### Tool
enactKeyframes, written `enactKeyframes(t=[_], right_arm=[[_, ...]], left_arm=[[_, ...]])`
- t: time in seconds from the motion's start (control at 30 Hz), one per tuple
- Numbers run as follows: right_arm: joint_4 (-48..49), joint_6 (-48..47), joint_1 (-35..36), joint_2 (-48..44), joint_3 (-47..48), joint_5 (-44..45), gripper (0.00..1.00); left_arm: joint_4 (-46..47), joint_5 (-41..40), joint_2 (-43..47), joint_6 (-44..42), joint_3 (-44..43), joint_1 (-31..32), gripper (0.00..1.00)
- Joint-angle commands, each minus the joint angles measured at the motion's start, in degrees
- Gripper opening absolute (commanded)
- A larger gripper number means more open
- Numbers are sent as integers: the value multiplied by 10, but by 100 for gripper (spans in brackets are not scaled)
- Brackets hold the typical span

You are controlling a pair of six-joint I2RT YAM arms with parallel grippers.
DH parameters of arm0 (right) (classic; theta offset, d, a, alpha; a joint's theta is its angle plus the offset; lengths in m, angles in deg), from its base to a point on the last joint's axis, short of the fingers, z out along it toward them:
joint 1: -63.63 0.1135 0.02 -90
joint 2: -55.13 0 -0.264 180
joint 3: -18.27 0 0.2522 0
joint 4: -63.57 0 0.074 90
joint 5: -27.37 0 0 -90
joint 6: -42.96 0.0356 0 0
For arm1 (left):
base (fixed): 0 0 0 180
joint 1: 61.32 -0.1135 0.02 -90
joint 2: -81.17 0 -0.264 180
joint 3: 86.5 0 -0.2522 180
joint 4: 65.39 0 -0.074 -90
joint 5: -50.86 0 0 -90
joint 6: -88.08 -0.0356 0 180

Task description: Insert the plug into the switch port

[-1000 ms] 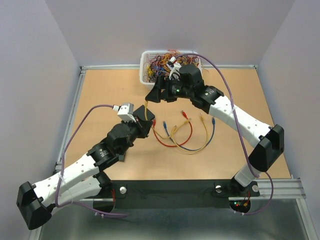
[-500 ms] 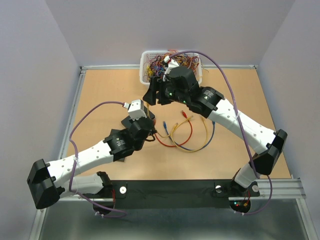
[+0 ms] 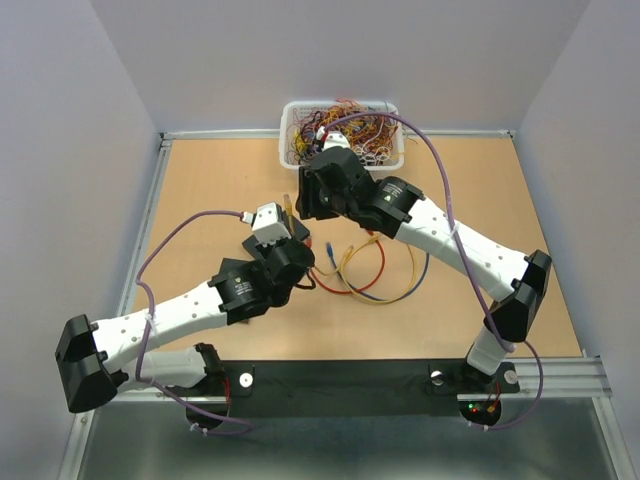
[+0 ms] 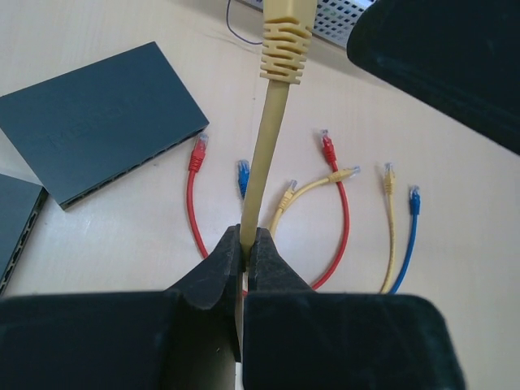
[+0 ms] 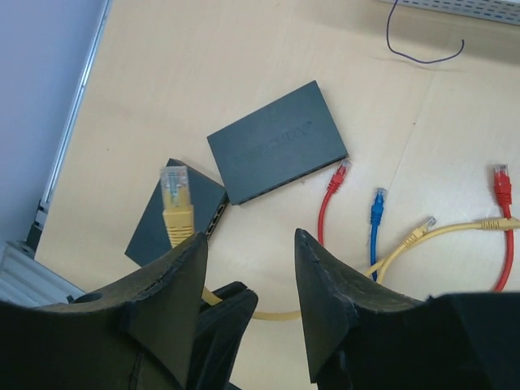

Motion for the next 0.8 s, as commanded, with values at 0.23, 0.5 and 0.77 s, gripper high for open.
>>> enactKeyframes(t=[0.23, 0.5, 0.77], right_arm=[[50, 25, 8, -22, 0, -38, 52], [75, 28, 11, -67, -13, -44, 52], [75, 35, 12, -82, -18, -51, 52]], left_arm=[[83, -2, 63, -46, 16, 9, 0], [93, 2, 59, -57, 15, 9, 0], [77, -4, 43, -49, 2, 10, 0]])
